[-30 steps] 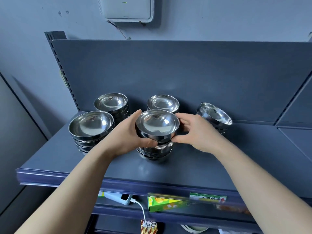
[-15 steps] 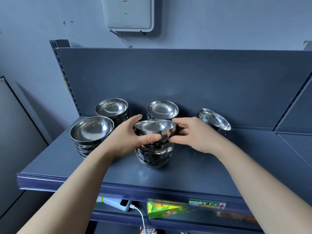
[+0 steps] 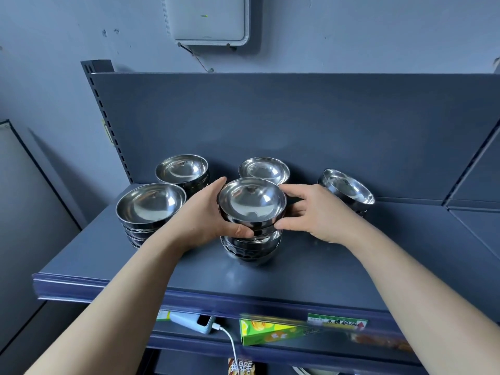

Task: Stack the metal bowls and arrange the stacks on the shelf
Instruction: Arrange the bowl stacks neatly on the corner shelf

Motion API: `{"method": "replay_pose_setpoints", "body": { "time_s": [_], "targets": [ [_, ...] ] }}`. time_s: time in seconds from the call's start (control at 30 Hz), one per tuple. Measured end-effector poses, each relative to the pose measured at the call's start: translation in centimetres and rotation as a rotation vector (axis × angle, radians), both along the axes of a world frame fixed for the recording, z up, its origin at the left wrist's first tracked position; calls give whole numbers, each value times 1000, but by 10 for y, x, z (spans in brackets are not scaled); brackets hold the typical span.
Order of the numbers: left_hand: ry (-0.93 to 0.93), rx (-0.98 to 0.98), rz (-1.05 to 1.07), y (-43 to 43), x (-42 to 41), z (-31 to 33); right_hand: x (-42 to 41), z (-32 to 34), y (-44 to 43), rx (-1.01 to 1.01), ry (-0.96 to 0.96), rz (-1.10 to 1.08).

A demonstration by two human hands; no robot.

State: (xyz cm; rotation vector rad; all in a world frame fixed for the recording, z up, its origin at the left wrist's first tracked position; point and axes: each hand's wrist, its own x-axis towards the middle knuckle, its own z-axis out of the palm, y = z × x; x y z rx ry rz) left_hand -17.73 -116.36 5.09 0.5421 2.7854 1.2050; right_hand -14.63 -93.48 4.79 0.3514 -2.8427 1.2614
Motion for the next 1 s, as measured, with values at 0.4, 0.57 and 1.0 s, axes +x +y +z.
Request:
{"method": "replay_pose_setpoints", "body": {
  "time_s": [0.4,0.57,1.0],
  "targets": [
    [-79,-109,-10,-8,-5,-16,0,-16,-3,26,-107,-36],
    [-1,-103,-2,-7,-4,-19,1,-18,-11,30,-54,-83],
    [-43,24,-30,-6,-10,-37,8,-17,-12,21,-9,-116]
  ]
}}
